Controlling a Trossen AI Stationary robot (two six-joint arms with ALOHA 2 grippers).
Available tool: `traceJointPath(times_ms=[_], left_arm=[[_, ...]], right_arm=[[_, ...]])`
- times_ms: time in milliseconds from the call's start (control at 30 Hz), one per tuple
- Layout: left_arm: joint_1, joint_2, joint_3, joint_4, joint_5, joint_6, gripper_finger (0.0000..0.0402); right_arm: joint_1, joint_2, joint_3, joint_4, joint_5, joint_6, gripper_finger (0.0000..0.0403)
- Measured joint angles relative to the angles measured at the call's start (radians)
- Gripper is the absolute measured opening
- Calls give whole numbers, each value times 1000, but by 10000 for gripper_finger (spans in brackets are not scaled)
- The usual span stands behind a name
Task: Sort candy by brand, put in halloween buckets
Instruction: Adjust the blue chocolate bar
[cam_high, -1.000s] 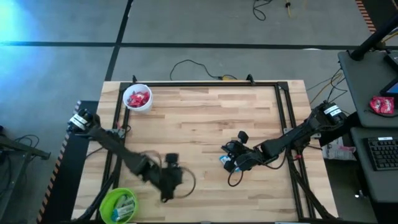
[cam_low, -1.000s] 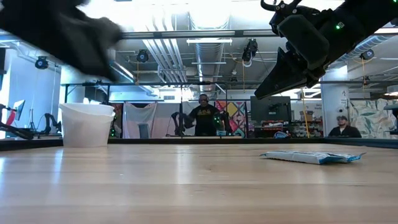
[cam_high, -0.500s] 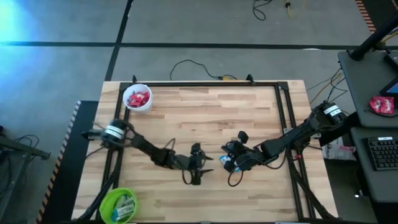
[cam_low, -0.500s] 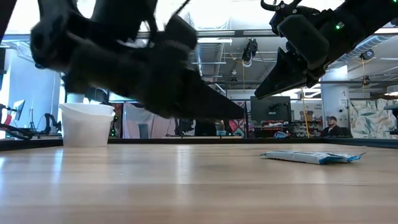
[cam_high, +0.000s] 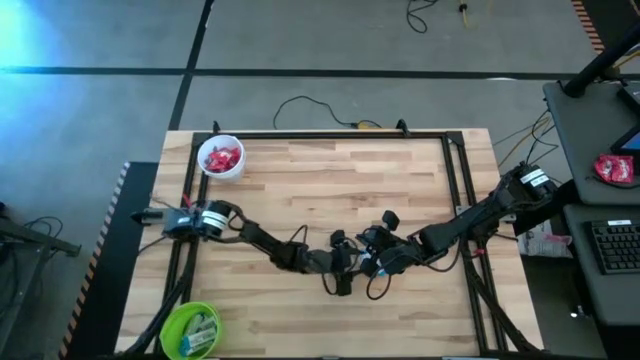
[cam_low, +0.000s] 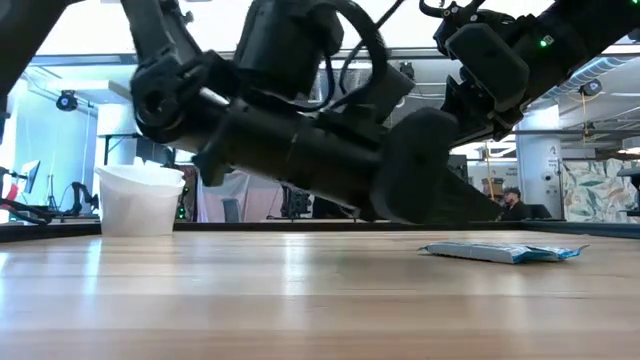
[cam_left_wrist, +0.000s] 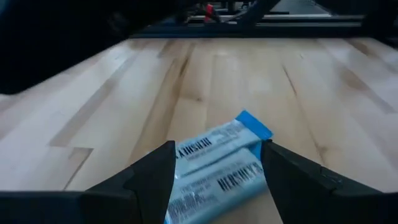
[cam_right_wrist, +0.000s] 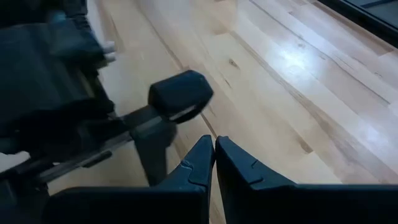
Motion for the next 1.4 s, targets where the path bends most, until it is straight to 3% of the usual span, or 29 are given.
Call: traceJointPath(times_ms=[367,567,700,933,1233,1400], left_arm=[[20,73,147,-13,36,10,220],[28,147,243,-133,45,-41,219],[26,144,244,-164,48,-90,210],[13,32,89,-206,46,-139,182],[-13,-196,-302,-189,20,-211,169],[-14,-347,-464,-225,-94,-235,181]], right_arm=[[0,0,-1,-2,0,0,13],[0,0,0,-1,1,0,13],[0,0,-1,1,0,0,13],[0,0,-1,0,0,0,13],[0,0,0,0,0,0,13],[0,0,0,1,0,0,13]])
